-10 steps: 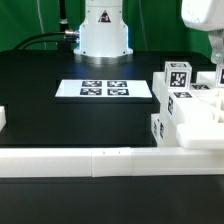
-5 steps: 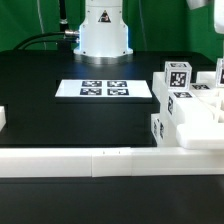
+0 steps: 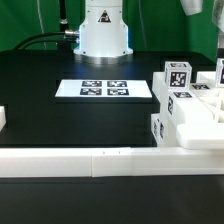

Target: Assemble chair

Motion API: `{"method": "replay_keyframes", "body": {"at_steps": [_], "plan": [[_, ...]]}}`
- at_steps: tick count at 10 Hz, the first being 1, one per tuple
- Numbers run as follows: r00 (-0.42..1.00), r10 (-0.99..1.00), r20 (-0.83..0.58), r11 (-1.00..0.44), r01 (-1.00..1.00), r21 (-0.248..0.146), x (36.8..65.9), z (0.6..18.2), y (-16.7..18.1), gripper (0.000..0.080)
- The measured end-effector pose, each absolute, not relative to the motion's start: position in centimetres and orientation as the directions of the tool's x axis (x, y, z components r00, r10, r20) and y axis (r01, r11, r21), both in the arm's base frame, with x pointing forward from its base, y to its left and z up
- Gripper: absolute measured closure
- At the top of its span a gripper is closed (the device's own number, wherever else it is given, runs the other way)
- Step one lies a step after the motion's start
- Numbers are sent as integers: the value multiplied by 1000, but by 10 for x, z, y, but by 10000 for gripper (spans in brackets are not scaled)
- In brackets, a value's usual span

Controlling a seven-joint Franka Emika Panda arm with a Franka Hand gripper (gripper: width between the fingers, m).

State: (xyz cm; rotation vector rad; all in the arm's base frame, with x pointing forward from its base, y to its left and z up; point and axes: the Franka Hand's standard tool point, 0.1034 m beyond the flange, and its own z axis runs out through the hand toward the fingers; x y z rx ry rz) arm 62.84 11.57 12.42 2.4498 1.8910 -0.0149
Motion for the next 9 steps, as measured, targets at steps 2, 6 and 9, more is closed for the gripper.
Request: {"method": "replay_keyframes", "body": {"at_steps": [2, 6, 9], "plan": [[262, 964, -38, -261, 965, 28, 628, 122, 115, 150], [299, 953, -41, -299, 954, 22, 626, 117, 116, 513], [313, 949, -41, -312, 950, 23, 626, 117, 115, 515]]}}
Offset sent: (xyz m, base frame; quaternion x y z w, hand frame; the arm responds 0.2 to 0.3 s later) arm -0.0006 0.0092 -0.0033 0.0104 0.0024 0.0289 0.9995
